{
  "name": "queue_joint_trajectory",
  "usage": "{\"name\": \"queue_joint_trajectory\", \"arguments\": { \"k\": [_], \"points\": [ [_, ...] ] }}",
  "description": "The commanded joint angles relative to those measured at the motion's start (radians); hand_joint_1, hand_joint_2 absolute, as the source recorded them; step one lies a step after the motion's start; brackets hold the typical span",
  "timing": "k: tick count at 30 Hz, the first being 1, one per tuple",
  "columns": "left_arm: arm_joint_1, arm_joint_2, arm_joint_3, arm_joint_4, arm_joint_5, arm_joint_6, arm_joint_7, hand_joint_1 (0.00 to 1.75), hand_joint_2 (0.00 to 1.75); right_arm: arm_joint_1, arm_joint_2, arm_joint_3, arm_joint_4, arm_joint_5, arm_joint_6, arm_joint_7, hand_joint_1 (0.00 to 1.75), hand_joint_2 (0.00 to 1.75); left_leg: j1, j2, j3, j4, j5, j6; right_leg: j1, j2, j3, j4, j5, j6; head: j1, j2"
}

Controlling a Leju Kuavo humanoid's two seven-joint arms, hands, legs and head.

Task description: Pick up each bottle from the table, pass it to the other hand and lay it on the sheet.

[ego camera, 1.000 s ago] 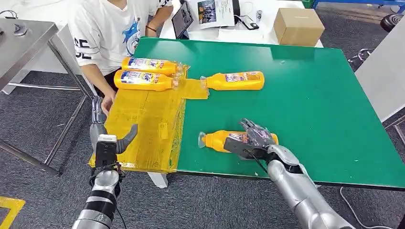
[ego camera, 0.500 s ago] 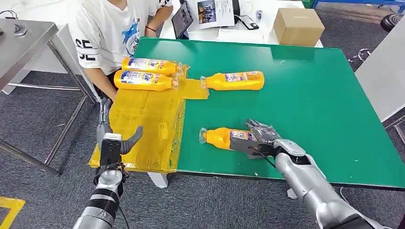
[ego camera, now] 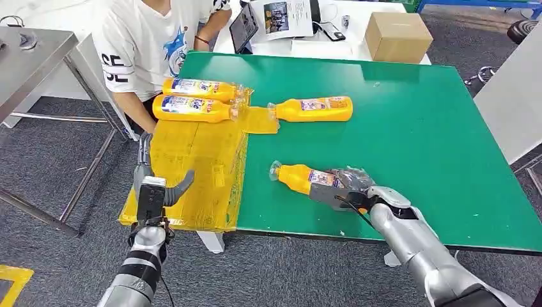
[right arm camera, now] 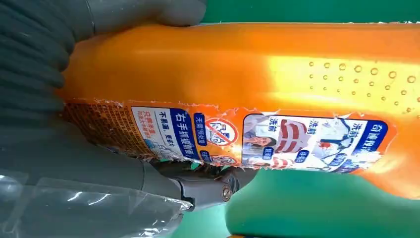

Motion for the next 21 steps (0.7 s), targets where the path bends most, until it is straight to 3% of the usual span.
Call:
{"name": "queue_joint_trajectory", "arguments": {
  "k": [1, 6, 9, 13, 14, 15, 18, 21],
  "points": [
    [-0.040, 0.005, -0.007, 0.066, 0.004, -0.001, 0.003, 0.00, 1.75, 0.024, -0.005, 0.050, 0.082, -0.002, 0.020, 0.000, 1.75, 1.75, 0.002, -0.003, 0.004, -0.002, 0.000, -0.003, 0.002, -0.002, 0.005, -0.003, -0.001, -0.003, 0.000, 0.000],
    [-0.036, 0.002, -0.014, 0.068, 0.005, -0.010, 0.003, 0.00, 1.75, 0.071, 0.025, 0.025, 0.037, -0.071, -0.069, -0.016, 1.75, 1.75, 0.002, -0.002, 0.003, -0.001, 0.000, -0.001, 0.002, -0.001, 0.004, -0.002, 0.000, -0.001, 0.000, 0.000],
    [-0.030, -0.006, -0.002, 0.081, 0.019, -0.055, 0.003, 0.00, 1.75, 0.138, 0.058, -0.045, -0.062, -0.115, -0.180, -0.029, 1.75, 1.75, 0.002, -0.002, 0.004, -0.002, 0.000, -0.002, 0.002, 0.000, 0.005, -0.003, 0.000, -0.002, 0.000, 0.000],
    [0.019, -0.030, 0.013, 0.015, 0.076, -0.204, 0.061, 0.00, 1.75, 0.270, 0.182, -0.244, -0.320, -0.105, -0.449, -0.079, 1.75, 1.75, 0.003, 0.001, 0.005, -0.003, -0.001, -0.003, 0.003, 0.002, 0.005, -0.003, 0.000, -0.003, 0.000, 0.000],
    [0.038, -0.034, -0.006, -0.011, 0.165, -0.377, 0.116, 0.00, 1.75, 0.323, 0.273, -0.371, -0.471, -0.169, -0.646, -0.234, 1.75, 1.75, 0.002, 0.003, 0.002, -0.001, -0.001, -0.002, 0.001, 0.003, 0.001, -0.001, 0.000, -0.002, 0.000, 0.000],
    [0.052, -0.041, -0.023, -0.038, 0.195, -0.428, 0.144, 0.00, 1.75, 0.347, 0.298, -0.400, -0.549, -0.179, -0.805, -0.294, 1.75, 1.75, 0.002, 0.004, 0.002, -0.001, -0.002, -0.003, 0.002, 0.005, 0.001, 0.000, -0.001, -0.003, 0.000, 0.000],
    [0.061, -0.050, -0.081, -0.072, 0.251, -0.489, 0.187, 0.00, 1.75, 0.395, 0.314, -0.445, -0.726, -0.179, -0.855, -0.292, 1.75, 1.75, 0.001, 0.002, -0.004, 0.002, -0.003, -0.003, 0.001, 0.003, -0.005, 0.004, -0.003, -0.003, 0.000, 0.000],
    [0.054, -0.037, -0.155, -0.094, 0.312, -0.523, 0.217, 0.00, 1.75, 0.421, 0.380, -0.565, -0.764, -0.209, -0.855, -0.443, 1.75, 1.75, 0.002, -0.005, -0.006, 0.001, -0.003, -0.003, 0.002, -0.003, -0.005, 0.003, -0.004, -0.002, -0.001, 0.000]
  ]
}}
